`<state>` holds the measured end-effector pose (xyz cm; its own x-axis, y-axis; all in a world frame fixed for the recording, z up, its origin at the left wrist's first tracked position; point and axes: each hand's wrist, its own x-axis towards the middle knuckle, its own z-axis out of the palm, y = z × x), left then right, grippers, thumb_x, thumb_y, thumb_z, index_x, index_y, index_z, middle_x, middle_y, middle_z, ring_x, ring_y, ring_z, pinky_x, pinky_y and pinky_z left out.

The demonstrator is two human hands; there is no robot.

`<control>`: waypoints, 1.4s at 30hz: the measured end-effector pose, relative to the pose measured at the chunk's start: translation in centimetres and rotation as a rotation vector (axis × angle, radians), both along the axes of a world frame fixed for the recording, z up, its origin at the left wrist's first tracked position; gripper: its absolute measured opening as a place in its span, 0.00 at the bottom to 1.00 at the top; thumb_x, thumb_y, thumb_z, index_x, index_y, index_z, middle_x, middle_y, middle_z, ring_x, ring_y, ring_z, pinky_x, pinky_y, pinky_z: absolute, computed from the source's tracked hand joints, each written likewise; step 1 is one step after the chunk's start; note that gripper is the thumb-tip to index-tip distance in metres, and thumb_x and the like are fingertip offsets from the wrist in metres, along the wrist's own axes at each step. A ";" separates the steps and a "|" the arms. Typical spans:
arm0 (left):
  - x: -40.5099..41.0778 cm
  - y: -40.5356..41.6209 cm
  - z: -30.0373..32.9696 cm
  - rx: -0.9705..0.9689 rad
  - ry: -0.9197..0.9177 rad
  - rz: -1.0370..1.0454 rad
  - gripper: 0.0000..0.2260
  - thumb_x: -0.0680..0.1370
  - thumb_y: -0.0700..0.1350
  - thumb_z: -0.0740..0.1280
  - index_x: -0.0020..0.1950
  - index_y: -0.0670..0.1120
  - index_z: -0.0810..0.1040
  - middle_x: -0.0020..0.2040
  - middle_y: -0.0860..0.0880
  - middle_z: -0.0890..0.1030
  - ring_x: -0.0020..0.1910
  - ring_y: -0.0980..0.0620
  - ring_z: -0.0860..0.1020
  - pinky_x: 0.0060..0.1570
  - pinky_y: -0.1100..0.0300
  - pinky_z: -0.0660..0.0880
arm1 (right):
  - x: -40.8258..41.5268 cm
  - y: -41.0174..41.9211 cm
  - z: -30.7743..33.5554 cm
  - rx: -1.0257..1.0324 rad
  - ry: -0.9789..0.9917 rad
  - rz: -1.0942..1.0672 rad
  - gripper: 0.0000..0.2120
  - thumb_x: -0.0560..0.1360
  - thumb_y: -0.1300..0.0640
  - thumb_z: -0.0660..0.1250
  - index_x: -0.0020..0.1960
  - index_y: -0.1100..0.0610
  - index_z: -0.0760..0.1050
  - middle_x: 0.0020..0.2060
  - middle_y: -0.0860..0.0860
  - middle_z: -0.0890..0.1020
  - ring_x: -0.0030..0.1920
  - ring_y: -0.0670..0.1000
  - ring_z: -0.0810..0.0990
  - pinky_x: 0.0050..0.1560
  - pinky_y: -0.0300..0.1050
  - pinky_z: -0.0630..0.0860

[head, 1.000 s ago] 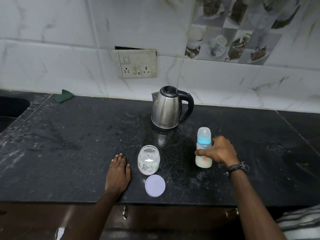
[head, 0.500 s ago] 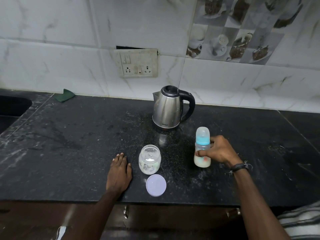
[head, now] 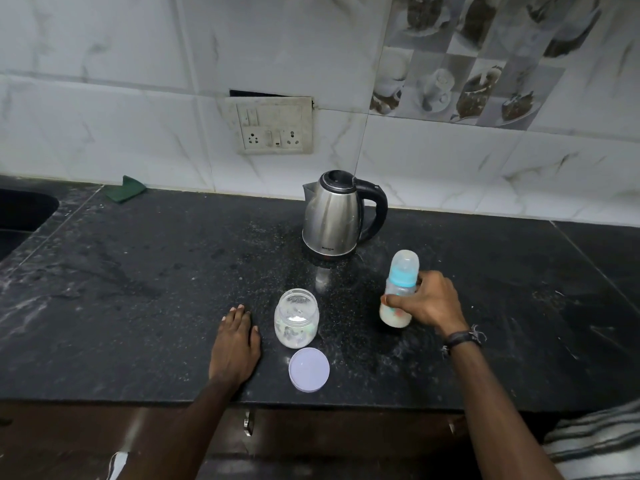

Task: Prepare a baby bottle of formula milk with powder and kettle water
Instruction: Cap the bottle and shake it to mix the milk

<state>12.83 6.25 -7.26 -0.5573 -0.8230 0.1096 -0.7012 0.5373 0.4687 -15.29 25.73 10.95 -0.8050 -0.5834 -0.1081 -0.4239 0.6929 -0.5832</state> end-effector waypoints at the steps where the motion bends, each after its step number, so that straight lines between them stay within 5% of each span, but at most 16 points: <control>1: 0.0 0.0 0.0 0.004 -0.003 -0.001 0.29 0.79 0.53 0.50 0.65 0.33 0.77 0.69 0.34 0.75 0.70 0.36 0.72 0.72 0.42 0.66 | 0.1 0.0 0.2 0.047 0.011 0.017 0.24 0.57 0.42 0.82 0.47 0.51 0.78 0.44 0.50 0.84 0.46 0.52 0.83 0.47 0.51 0.81; 8: 0.0 0.0 0.0 0.007 0.002 -0.003 0.28 0.79 0.52 0.51 0.63 0.33 0.78 0.67 0.34 0.76 0.68 0.35 0.74 0.70 0.41 0.68 | -0.1 0.1 0.2 0.090 -0.013 0.001 0.27 0.55 0.41 0.82 0.46 0.55 0.79 0.43 0.50 0.83 0.45 0.53 0.83 0.44 0.49 0.79; 13: -0.1 0.0 0.0 -0.001 0.004 -0.004 0.27 0.79 0.51 0.51 0.63 0.33 0.78 0.67 0.34 0.76 0.68 0.35 0.74 0.70 0.42 0.68 | -0.2 -0.2 -0.3 -0.059 -0.064 -0.013 0.22 0.56 0.42 0.82 0.44 0.53 0.83 0.42 0.50 0.86 0.44 0.50 0.84 0.49 0.53 0.81; 17: 0.1 -0.1 -0.1 -0.008 0.009 -0.002 0.27 0.79 0.51 0.51 0.64 0.34 0.78 0.67 0.34 0.76 0.68 0.35 0.74 0.70 0.42 0.67 | -0.2 -0.1 -0.1 0.090 -0.002 -0.011 0.26 0.56 0.41 0.81 0.47 0.54 0.80 0.44 0.50 0.84 0.44 0.52 0.83 0.42 0.47 0.78; 42: 0.1 0.0 0.0 -0.004 0.007 -0.008 0.28 0.79 0.53 0.50 0.65 0.34 0.77 0.69 0.34 0.75 0.70 0.36 0.72 0.71 0.42 0.67 | -0.6 0.2 0.3 0.090 -0.001 -0.004 0.26 0.55 0.40 0.80 0.47 0.54 0.81 0.43 0.50 0.84 0.44 0.52 0.84 0.45 0.50 0.80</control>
